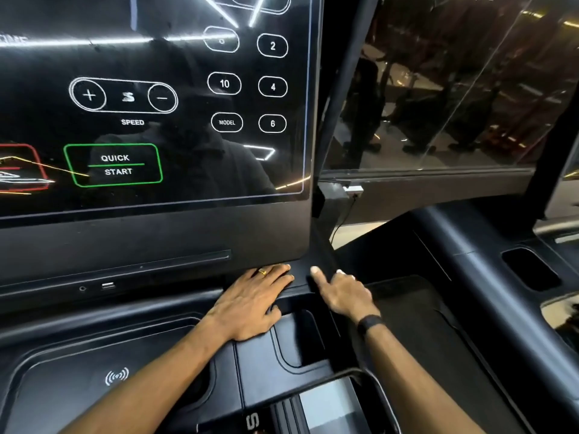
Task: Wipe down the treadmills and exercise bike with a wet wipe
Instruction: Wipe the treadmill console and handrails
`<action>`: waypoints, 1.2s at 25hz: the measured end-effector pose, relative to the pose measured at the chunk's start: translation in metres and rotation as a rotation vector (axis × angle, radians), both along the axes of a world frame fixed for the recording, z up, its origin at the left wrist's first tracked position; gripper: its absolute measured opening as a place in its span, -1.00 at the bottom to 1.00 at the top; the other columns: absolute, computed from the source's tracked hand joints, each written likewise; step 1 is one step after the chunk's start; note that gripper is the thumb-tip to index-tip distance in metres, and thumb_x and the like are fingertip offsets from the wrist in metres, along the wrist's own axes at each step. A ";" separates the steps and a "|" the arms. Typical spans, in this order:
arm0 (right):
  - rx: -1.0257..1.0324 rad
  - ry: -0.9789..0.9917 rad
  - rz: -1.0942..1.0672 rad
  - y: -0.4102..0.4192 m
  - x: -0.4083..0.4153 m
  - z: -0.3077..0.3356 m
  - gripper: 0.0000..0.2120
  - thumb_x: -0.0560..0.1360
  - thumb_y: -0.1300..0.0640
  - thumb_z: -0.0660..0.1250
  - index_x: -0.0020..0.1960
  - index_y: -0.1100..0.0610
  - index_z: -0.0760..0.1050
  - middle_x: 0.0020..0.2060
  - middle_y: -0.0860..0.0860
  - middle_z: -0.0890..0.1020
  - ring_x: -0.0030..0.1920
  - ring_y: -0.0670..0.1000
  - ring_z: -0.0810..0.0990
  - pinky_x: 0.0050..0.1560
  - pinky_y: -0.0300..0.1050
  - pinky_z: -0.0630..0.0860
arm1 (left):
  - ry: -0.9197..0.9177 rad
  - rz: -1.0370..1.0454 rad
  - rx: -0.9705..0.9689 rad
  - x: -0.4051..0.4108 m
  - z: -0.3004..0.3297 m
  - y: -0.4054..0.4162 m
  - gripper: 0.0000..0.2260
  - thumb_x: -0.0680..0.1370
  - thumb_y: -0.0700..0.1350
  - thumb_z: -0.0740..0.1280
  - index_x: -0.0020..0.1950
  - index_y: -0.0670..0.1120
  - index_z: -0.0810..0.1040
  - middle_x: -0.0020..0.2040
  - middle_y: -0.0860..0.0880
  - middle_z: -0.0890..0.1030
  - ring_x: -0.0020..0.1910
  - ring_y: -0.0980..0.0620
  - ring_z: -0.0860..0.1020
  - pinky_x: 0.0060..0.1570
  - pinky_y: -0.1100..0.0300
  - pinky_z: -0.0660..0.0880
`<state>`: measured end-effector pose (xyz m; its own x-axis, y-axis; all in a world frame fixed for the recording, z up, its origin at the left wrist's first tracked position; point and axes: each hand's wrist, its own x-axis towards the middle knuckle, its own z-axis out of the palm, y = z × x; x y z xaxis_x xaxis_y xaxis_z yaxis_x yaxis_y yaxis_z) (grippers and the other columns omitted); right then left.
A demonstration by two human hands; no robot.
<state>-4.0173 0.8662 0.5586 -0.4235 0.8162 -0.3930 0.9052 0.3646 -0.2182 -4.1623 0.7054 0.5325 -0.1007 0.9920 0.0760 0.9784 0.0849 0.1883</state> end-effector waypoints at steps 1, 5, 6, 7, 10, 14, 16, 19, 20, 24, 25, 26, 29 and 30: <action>0.105 -0.001 0.051 -0.014 -0.008 0.001 -0.13 0.54 -0.48 -0.06 0.40 0.23 0.43 0.36 0.25 0.45 0.38 0.27 0.43 0.38 0.10 0.37 | 0.004 -0.004 -0.001 0.000 0.000 0.001 -0.38 0.48 0.10 0.09 0.53 -0.07 0.35 0.57 -0.05 0.30 0.52 -0.04 0.30 0.52 0.02 0.17; 0.045 0.223 0.307 0.007 -0.038 -0.019 -0.22 0.63 -0.32 -0.04 0.63 0.19 -0.02 0.59 0.27 0.01 0.60 0.24 -0.04 0.58 0.09 -0.05 | 0.000 -0.007 0.009 -0.003 -0.002 0.004 -0.41 0.48 0.11 0.15 0.51 -0.02 0.35 0.57 -0.01 0.28 0.53 0.00 0.28 0.52 0.03 0.23; 0.003 0.262 0.316 0.023 -0.040 -0.021 -0.23 0.64 -0.29 -0.04 0.64 0.17 -0.12 0.62 0.22 -0.05 0.62 0.19 -0.11 0.59 0.04 -0.11 | -0.025 -0.003 -0.001 -0.003 -0.002 0.003 -0.39 0.50 0.11 0.14 0.55 0.00 0.30 0.60 0.02 0.22 0.56 0.02 0.21 0.54 0.05 0.16; -0.046 0.289 0.269 0.042 -0.040 -0.023 -0.23 0.65 -0.30 -0.04 0.65 0.16 -0.13 0.63 0.18 -0.03 0.62 0.14 -0.09 0.59 0.01 -0.10 | -0.046 0.002 -0.006 -0.004 -0.003 0.002 -0.39 0.51 0.11 0.13 0.57 0.01 0.26 0.62 0.03 0.17 0.58 0.04 0.16 0.54 0.07 0.11; -0.117 0.156 0.065 0.067 -0.043 -0.019 -0.22 0.62 -0.37 -0.08 0.60 0.18 0.16 0.54 0.19 0.28 0.53 0.20 0.28 0.48 0.04 0.21 | -0.077 0.007 -0.003 -0.004 -0.002 0.000 -0.39 0.53 0.10 0.12 0.59 0.03 0.22 0.63 0.07 0.12 0.59 0.08 0.11 0.52 0.14 0.01; 0.151 -0.026 0.174 0.040 -0.059 -0.013 -0.29 0.65 -0.29 -0.07 0.40 0.27 0.43 0.35 0.31 0.46 0.35 0.31 0.45 0.36 0.13 0.41 | -0.018 0.029 0.042 -0.001 0.000 -0.001 -0.44 0.47 0.08 0.21 0.48 0.02 0.37 0.53 0.04 0.36 0.48 0.07 0.33 0.42 0.13 0.31; 0.191 0.040 0.246 0.041 -0.064 -0.024 -0.31 0.66 -0.24 -0.01 0.45 0.32 0.35 0.37 0.34 0.41 0.38 0.33 0.39 0.40 0.16 0.36 | 0.012 0.023 0.035 -0.001 -0.001 0.000 -0.46 0.46 0.07 0.23 0.44 0.00 0.41 0.50 0.01 0.41 0.43 0.04 0.40 0.37 0.12 0.37; -0.042 0.229 0.176 0.076 -0.065 -0.031 -0.24 0.65 -0.25 0.02 0.59 0.30 0.04 0.49 0.32 0.25 0.51 0.27 0.22 0.50 0.08 0.16 | 0.097 0.017 0.031 0.003 -0.003 -0.003 -0.47 0.52 0.06 0.19 0.47 -0.06 0.41 0.52 -0.06 0.39 0.46 -0.02 0.40 0.42 0.10 0.20; -0.090 0.250 0.149 0.084 -0.065 -0.029 -0.24 0.65 -0.27 0.02 0.60 0.28 0.03 0.50 0.31 0.25 0.52 0.26 0.22 0.49 0.07 0.17 | 0.118 0.011 0.036 0.004 -0.004 -0.004 -0.47 0.55 0.07 0.17 0.50 -0.09 0.40 0.54 -0.09 0.36 0.49 -0.05 0.37 0.43 0.07 0.15; 0.048 0.211 0.435 0.051 -0.035 -0.029 -0.16 0.62 -0.32 -0.03 0.63 0.25 -0.15 0.58 0.33 -0.04 0.60 0.26 -0.08 0.59 0.06 -0.09 | 0.115 -0.063 -0.002 0.010 -0.012 -0.012 -0.35 0.64 0.25 0.09 0.62 -0.12 0.17 0.64 -0.13 0.07 0.63 -0.05 0.00 0.52 -0.03 -0.04; 0.079 0.214 0.522 0.039 -0.021 -0.028 -0.15 0.60 -0.34 -0.06 0.63 0.21 -0.20 0.60 0.28 -0.13 0.61 0.22 -0.18 0.59 0.03 -0.19 | 0.108 -0.072 -0.009 0.010 -0.013 -0.013 -0.33 0.65 0.27 0.08 0.63 -0.11 0.14 0.64 -0.11 0.02 0.63 -0.03 -0.05 0.53 -0.04 -0.06; 0.082 0.225 0.564 0.038 -0.009 -0.031 -0.15 0.59 -0.35 -0.08 0.64 0.17 -0.23 0.61 0.22 -0.18 0.61 0.17 -0.23 0.58 -0.02 -0.23 | 0.095 -0.068 -0.006 0.010 -0.013 -0.012 -0.33 0.65 0.27 0.08 0.63 -0.10 0.12 0.65 -0.10 0.01 0.63 -0.01 -0.07 0.53 -0.04 -0.06; -0.097 0.237 0.339 0.065 -0.022 -0.027 -0.20 0.62 -0.34 -0.03 0.64 0.16 -0.13 0.62 0.20 -0.01 0.62 0.15 -0.02 0.56 -0.01 -0.03 | 0.062 -0.063 0.017 0.010 -0.011 -0.011 -0.38 0.64 0.23 0.14 0.60 -0.10 0.24 0.63 -0.09 0.12 0.62 0.02 0.00 0.54 -0.01 0.01; -0.149 0.270 0.233 0.078 -0.039 -0.023 -0.21 0.63 -0.33 -0.02 0.63 0.18 -0.06 0.59 0.23 0.10 0.59 0.18 0.09 0.54 0.01 0.05 | 0.060 -0.075 0.020 0.010 -0.010 -0.012 -0.40 0.63 0.22 0.17 0.58 -0.10 0.29 0.62 -0.09 0.16 0.62 0.02 0.04 0.54 0.00 0.02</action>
